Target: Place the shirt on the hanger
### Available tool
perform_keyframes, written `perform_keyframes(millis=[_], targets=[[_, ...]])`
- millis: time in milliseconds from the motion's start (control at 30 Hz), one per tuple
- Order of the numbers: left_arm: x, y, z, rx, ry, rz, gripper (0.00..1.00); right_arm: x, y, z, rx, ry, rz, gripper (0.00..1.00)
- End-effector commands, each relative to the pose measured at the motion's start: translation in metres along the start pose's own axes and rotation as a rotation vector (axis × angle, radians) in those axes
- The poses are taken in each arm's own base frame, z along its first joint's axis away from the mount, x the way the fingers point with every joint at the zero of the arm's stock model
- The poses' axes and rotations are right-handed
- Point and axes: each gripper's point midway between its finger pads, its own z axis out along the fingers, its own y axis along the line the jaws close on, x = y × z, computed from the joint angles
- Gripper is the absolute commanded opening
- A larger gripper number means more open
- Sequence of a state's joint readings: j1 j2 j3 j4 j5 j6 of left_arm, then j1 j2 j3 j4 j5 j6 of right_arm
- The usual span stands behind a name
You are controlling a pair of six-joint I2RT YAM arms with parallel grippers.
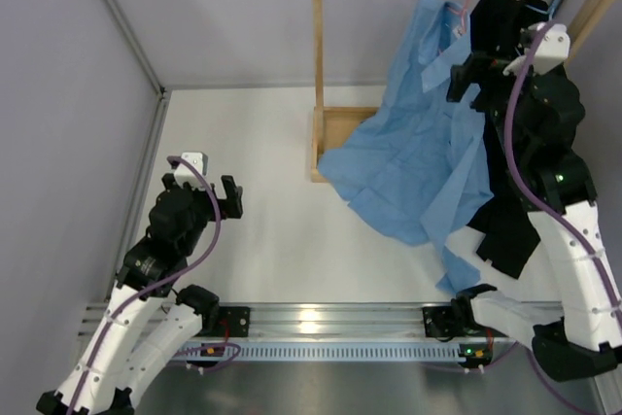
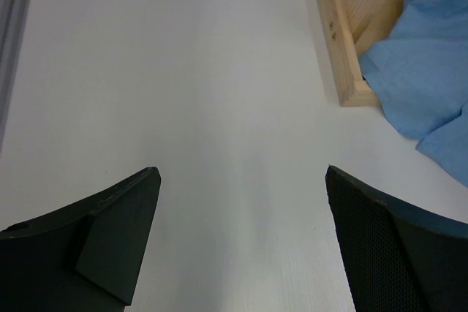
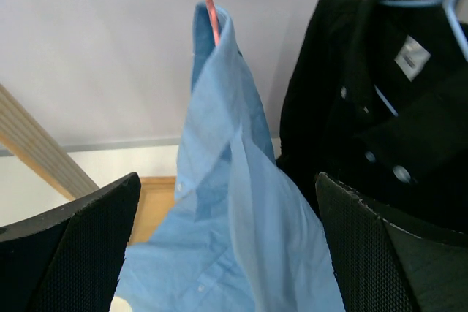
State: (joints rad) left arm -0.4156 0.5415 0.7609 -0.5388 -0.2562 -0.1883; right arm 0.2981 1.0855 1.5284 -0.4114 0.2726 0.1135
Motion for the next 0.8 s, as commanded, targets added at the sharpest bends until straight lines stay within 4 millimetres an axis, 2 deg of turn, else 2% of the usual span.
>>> perform_keyframes(millis=[0, 133, 167, 200, 267, 300, 467, 567, 600, 667, 767], targets=[[-0.015, 0.026, 0.001, -0.146, -0.070, -0.063, 0.98, 0.013, -0.018, -0.046, 0.032, 0.043, -0.028, 0.99], [-0.022, 0.051, -0.006, -0.272, -0.110, -0.105, 0.98, 0.043, -0.040, -0.089, 0.075, 0.104, -0.034, 0.99], [-0.025, 0.058, -0.010, -0.311, -0.127, -0.114, 0.98, 0.062, -0.045, -0.098, 0.083, 0.148, -0.050, 1.00], [-0.025, 0.060, -0.012, -0.321, -0.129, -0.113, 0.98, 0.060, -0.050, -0.115, 0.083, 0.125, -0.037, 0.99], [-0.030, 0.062, -0.017, -0.328, -0.149, -0.124, 0.98, 0.074, -0.053, -0.128, 0.073, 0.150, -0.042, 0.99], [-0.032, 0.062, -0.019, -0.329, -0.158, -0.129, 0.98, 0.089, -0.058, -0.138, 0.077, 0.180, -0.054, 0.99], [-0.038, 0.059, -0.031, -0.299, -0.177, -0.152, 0.98, 0.135, -0.077, -0.160, 0.119, 0.313, -0.138, 0.99], [-0.038, 0.059, -0.039, -0.284, -0.199, -0.160, 0.98, 0.141, -0.074, -0.174, 0.069, 0.301, -0.140, 0.99], [-0.038, 0.059, -0.040, -0.280, -0.204, -0.160, 0.98, 0.138, -0.076, -0.182, 0.065, 0.274, -0.132, 0.99], [-0.032, 0.059, -0.042, -0.271, -0.206, -0.152, 0.98, 0.141, -0.079, -0.189, 0.067, 0.264, -0.128, 0.99], [-0.024, 0.057, -0.039, -0.256, -0.197, -0.151, 0.98, 0.136, -0.085, -0.202, 0.082, 0.218, -0.099, 0.99]])
